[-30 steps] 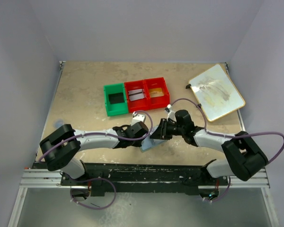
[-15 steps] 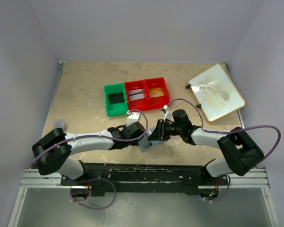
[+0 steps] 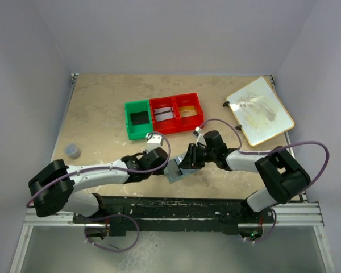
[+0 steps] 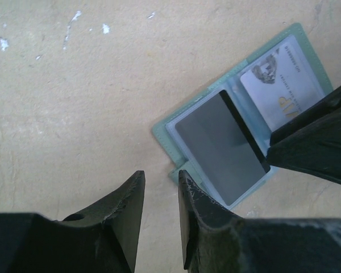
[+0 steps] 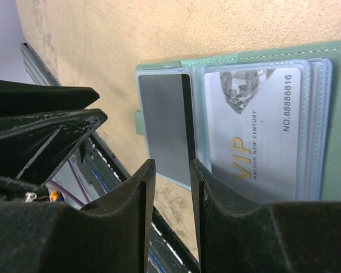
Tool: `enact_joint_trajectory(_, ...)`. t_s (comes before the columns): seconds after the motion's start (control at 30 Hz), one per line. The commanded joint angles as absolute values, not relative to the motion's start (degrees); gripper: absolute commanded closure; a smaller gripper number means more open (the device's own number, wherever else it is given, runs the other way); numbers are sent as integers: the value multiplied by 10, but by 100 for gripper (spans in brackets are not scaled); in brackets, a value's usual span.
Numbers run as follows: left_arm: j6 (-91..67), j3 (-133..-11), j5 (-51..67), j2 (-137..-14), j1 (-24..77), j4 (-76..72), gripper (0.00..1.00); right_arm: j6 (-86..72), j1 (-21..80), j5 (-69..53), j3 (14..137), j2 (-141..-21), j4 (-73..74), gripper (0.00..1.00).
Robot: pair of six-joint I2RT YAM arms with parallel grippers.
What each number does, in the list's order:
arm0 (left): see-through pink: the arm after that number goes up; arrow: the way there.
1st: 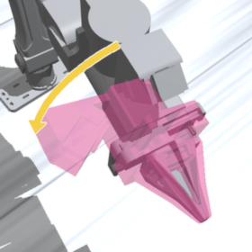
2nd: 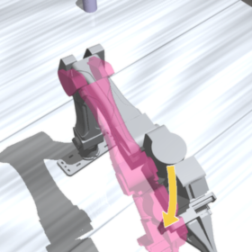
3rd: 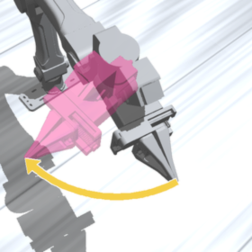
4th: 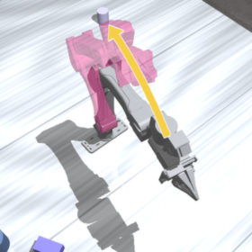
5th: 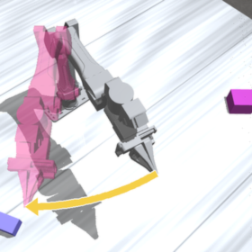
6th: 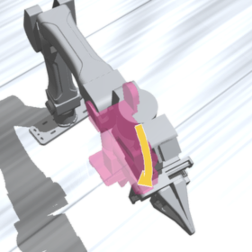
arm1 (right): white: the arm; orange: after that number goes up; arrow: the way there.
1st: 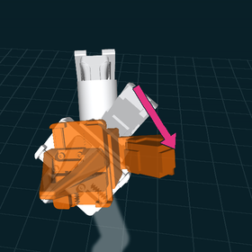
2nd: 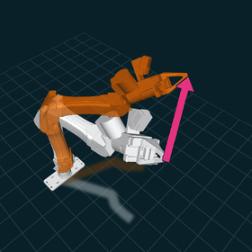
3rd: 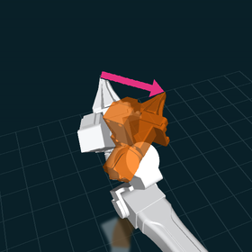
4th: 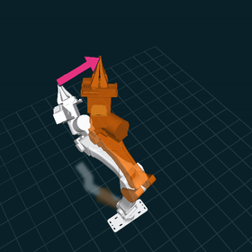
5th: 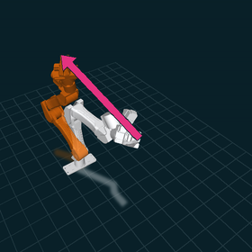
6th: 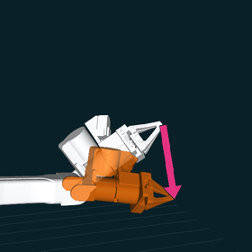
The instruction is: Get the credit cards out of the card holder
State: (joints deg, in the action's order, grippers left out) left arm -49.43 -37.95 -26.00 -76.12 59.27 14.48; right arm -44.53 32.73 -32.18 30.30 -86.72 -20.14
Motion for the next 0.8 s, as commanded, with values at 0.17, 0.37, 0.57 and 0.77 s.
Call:
enact_joint_trajectory(0.17, -444, -460, -208, -839, 593, 120, 73, -439, 327, -341, 307, -911, -249, 67)
enact_joint_trajectory(0.37, -451, -457, -206, -874, 594, 129, 85, -449, 327, -354, 288, -932, -279, 67)
enact_joint_trajectory(0.57, -439, -449, -200, -898, 594, 122, 92, -482, 328, -348, 262, -930, -318, 68)
enact_joint_trajectory(0.77, -435, -454, -203, -926, 594, 127, 98, -548, 327, -348, 229, -933, -421, 71)
